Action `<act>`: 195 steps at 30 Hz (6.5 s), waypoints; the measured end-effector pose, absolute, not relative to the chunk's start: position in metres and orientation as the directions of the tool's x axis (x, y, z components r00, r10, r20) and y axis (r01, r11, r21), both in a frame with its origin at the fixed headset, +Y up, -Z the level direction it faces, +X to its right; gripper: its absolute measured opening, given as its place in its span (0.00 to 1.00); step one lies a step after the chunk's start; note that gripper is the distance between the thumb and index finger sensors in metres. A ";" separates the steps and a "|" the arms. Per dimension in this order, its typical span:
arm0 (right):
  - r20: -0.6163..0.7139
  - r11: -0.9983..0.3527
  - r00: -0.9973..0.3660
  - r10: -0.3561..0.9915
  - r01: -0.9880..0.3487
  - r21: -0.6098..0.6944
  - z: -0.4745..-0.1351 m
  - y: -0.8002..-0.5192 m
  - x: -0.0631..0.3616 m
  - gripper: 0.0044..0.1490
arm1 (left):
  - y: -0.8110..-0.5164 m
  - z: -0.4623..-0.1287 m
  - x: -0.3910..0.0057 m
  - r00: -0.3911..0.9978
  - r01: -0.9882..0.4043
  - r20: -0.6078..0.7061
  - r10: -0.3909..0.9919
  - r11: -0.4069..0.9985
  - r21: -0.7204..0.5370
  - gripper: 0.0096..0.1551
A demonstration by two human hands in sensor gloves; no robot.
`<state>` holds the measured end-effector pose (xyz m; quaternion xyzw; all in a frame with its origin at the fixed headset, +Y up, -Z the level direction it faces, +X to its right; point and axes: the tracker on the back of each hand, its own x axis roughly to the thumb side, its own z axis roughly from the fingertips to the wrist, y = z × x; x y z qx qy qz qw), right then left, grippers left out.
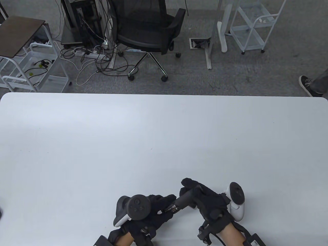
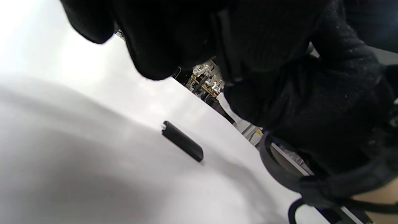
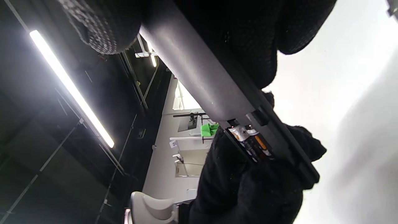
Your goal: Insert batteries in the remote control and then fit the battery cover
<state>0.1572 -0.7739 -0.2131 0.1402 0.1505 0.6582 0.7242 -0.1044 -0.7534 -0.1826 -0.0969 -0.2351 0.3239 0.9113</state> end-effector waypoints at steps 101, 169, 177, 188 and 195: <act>0.288 -0.994 -0.956 0.058 -0.028 0.105 -0.212 -0.783 0.123 0.45 | -0.773 -0.218 -0.198 0.111 -0.968 -0.017 0.994 0.105 -0.230 0.34; 0.266 -0.456 -0.376 0.887 -0.797 0.395 -0.198 -0.756 0.135 0.36 | -0.771 -0.203 -0.144 0.201 -0.867 0.032 0.979 0.193 -0.460 0.35; 0.146 -0.364 -0.336 0.930 -0.801 0.476 -0.202 -0.763 0.134 0.39 | -0.774 -0.203 -0.144 0.169 -0.876 0.004 0.986 0.152 -0.459 0.35; 0.115 -0.351 -0.342 0.933 -0.786 0.509 -0.202 -0.765 0.132 0.40 | -0.773 -0.202 -0.140 0.166 -0.857 0.024 0.986 0.156 -0.491 0.35; 0.138 -0.351 -0.326 0.935 -0.796 0.493 -0.201 -0.761 0.134 0.37 | -0.776 -0.202 -0.137 0.134 -0.847 0.000 0.991 0.115 -0.519 0.35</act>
